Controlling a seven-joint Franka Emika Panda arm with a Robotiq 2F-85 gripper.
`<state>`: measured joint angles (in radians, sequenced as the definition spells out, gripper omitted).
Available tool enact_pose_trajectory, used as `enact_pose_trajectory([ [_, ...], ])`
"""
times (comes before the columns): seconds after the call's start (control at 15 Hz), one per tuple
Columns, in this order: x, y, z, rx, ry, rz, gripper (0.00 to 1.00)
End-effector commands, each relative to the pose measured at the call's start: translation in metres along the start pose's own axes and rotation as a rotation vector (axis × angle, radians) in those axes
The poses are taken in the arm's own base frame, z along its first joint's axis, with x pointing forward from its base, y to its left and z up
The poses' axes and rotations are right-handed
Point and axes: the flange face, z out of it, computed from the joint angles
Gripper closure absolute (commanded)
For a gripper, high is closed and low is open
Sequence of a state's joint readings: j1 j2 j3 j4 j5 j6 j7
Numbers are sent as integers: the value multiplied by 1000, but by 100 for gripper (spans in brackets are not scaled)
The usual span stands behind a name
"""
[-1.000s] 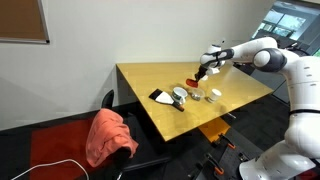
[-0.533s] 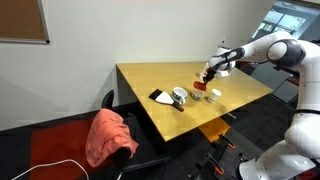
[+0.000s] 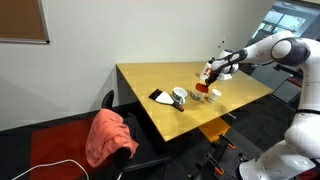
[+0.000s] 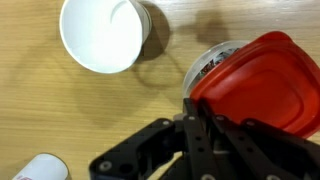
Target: Open the Tupperware, pour the sweets into it, then close the kid
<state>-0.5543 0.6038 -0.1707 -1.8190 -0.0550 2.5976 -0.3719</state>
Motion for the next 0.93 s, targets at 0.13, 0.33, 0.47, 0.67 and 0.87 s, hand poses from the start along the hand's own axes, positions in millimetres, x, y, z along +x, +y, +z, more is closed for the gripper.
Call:
enact_pose_trajectory([
  [0.13,7,3,3,-3,20,-4,98],
  [0.33,13,7,7,6,29,-12,98],
  [0.47,18,8,11,19,31,-33,98],
  [0.67,26,5,19,54,40,-91,98],
  [0.87,30,3,28,89,55,-137,98],
])
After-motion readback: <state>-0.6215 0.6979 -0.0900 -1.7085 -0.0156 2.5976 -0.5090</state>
